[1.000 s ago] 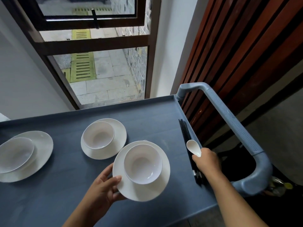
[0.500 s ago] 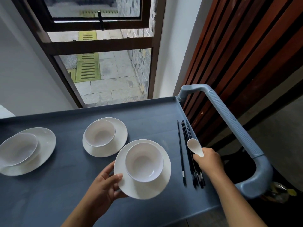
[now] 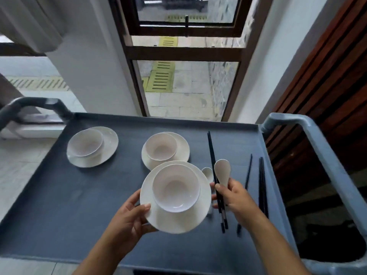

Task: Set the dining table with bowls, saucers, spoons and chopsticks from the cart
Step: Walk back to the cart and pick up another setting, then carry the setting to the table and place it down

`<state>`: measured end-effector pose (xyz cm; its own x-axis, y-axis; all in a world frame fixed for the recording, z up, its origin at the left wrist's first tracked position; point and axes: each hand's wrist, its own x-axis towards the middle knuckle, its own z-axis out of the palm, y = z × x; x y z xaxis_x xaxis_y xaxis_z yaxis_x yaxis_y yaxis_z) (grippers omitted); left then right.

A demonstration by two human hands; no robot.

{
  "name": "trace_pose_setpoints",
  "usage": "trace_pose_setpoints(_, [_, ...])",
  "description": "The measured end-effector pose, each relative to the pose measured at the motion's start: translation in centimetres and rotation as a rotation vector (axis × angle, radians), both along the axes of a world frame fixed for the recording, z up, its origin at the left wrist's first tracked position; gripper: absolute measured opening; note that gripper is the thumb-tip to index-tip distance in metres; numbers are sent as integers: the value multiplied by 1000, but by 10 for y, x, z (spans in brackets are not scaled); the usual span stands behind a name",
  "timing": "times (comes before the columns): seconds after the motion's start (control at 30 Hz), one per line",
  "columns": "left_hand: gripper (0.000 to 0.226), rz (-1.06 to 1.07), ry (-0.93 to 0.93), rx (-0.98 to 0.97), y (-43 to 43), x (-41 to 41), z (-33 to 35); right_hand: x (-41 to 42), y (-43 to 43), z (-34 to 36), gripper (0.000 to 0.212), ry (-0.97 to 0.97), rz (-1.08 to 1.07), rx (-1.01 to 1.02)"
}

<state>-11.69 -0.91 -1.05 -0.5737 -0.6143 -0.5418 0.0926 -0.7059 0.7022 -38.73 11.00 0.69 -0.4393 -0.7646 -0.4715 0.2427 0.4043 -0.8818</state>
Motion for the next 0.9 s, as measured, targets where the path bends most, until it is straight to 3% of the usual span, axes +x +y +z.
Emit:
trace_pose_setpoints(0.33, [50, 333, -15, -39, 19, 113, 14, 101, -74, -1, 11, -29, 272, -73])
trace_pose_setpoints(0.9, [49, 865, -56, -127, 97, 423, 29, 442, -136, 24, 25, -143, 797, -51])
